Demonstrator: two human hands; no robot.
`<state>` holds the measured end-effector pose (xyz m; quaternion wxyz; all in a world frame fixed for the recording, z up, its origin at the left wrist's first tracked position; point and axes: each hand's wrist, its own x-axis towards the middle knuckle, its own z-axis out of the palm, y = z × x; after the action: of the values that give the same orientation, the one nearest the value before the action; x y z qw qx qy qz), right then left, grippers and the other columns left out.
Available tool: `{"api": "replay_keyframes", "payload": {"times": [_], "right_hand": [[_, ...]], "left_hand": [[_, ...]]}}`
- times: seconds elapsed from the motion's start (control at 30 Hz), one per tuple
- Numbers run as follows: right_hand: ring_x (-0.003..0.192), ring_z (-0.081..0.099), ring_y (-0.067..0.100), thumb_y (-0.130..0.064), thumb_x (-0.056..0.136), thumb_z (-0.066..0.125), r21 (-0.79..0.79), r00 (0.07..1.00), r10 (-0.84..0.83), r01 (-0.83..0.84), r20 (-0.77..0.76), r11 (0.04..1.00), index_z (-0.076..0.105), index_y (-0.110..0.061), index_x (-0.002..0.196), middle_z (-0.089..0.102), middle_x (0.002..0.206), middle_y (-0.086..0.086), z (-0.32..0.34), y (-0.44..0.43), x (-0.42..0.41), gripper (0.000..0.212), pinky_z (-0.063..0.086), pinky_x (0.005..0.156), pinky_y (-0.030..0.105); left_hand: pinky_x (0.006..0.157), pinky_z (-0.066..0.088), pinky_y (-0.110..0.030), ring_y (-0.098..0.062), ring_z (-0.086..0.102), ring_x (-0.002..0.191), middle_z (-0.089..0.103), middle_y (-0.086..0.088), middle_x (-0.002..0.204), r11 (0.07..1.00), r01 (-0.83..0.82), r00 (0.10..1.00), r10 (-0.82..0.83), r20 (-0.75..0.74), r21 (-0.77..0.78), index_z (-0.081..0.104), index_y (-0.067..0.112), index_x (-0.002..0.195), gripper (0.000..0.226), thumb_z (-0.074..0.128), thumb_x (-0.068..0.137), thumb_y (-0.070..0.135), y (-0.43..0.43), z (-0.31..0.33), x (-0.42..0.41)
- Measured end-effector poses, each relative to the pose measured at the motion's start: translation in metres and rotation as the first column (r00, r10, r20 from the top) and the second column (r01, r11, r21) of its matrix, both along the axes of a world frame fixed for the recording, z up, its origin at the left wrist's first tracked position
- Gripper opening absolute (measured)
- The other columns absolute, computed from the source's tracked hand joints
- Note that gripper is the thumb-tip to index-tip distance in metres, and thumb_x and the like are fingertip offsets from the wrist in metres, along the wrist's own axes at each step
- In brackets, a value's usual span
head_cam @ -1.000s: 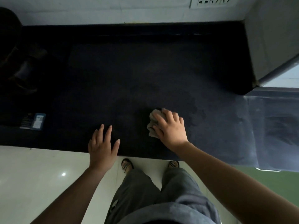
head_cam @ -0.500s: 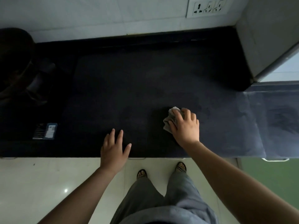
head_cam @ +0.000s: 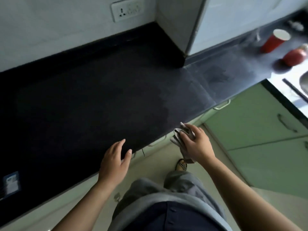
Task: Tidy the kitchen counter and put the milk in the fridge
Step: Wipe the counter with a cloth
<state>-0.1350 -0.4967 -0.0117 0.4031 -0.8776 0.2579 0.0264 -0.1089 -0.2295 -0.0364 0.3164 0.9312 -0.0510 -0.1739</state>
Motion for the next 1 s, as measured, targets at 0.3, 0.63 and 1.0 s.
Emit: {"api": "replay_keyframes", "payload": {"times": [0.3,0.63,1.0], "right_hand": [[0.097,0.059,0.014,-0.039,0.085,0.061,0.114,0.936,-0.352,0.353,-0.024,0.929,0.060,-0.032,0.104,0.065,0.104,-0.003,0.005,-0.074,-0.118,0.020,0.047,0.088,0.035],[0.096,0.054,0.007,-0.035,0.086,0.060,0.098,0.869,-0.494,0.492,0.000,0.865,0.060,-0.030,0.107,0.061,0.104,-0.007,0.013,-0.224,-0.193,0.021,0.036,0.082,0.021],[0.096,0.055,0.006,-0.034,0.086,0.061,0.144,0.915,-0.403,0.396,0.022,0.907,0.060,-0.030,0.108,0.059,0.102,-0.005,0.011,-0.325,-0.131,0.023,0.036,0.079,0.016]], "left_hand": [[0.098,0.038,-0.028,-0.010,0.049,0.115,0.054,0.009,0.121,0.935,0.333,0.942,-0.336,0.000,-0.124,0.051,0.023,0.125,0.058,0.033,0.081,0.057,-0.113,0.030,-0.012],[0.091,0.039,-0.025,-0.010,0.050,0.113,0.056,0.008,0.122,0.779,0.625,0.780,-0.626,-0.018,-0.044,0.051,0.024,0.124,0.059,0.029,0.081,0.057,-0.320,0.023,-0.049],[0.095,0.039,-0.024,-0.008,0.049,0.116,0.055,0.009,0.126,0.800,0.599,0.801,-0.599,-0.022,0.034,0.051,0.025,0.125,0.062,0.026,0.080,0.060,-0.408,0.031,-0.013]]}}
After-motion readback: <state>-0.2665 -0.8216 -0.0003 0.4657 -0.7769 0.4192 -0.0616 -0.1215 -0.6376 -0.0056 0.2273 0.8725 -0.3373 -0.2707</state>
